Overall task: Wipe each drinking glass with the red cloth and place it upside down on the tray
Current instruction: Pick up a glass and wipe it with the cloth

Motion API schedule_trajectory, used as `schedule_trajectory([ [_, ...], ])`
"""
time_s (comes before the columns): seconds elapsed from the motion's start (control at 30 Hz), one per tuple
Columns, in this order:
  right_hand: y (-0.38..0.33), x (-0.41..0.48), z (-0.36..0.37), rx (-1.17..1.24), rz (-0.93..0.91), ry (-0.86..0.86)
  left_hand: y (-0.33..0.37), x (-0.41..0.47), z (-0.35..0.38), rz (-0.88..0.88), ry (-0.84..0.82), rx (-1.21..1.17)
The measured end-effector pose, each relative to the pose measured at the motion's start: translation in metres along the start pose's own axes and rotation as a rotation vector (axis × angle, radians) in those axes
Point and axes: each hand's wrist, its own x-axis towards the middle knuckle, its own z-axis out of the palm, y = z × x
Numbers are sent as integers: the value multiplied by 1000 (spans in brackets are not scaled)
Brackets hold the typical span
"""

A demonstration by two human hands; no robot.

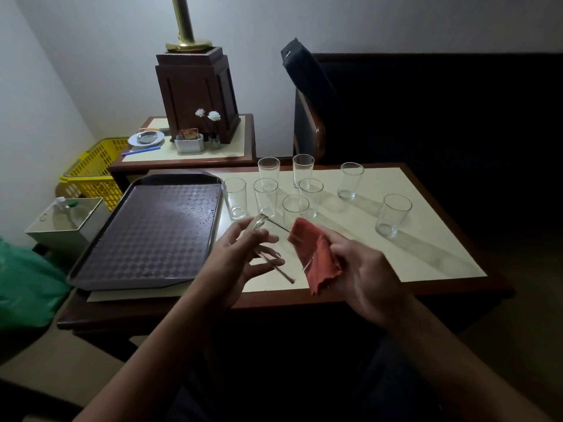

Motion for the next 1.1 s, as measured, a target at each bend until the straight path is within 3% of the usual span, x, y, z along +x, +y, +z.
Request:
schedule_trajectory([
  [0.1,0,-5,-4,-852,-340,23,3,0,0,3,46,66],
  [0.17,1,-3,-9,-1089,-585,69,4,-1,-1,-10,21,114],
  [0.27,0,-3,-16,-1018,-581,86,7,-6,0,-25,-47,111],
  [0.4,-6,-1,-19,-645,-293,-19,9,-8,1,-8,-98,84],
  [0.5,-4,1,-10,-239,-74,48,14,-8,0,33,-154,63],
  [0.57,-3,1,-2,-113,36,51,18,-8,-2,74,-179,132],
  [0.73,-2,9,-17,91,92,126,23,-8,-8,83,-168,174],
  [0.8,-4,5,-22,-66,0,80,23,-9,-8,82,-158,257],
  [0.9,-9,-4,-11,-810,-157,-132,19,-11,-2,39,-164,376],
  [0.97,-4,-5,-4,-1084,-325,-81,14,-13,4,-16,-143,379],
  [1.03,5,-3,-1,-1063,-411,-13,10,-15,8,-43,-99,333],
  [1.1,9,-1,-1,-786,-326,40,6,-18,10,31,-97,333],
])
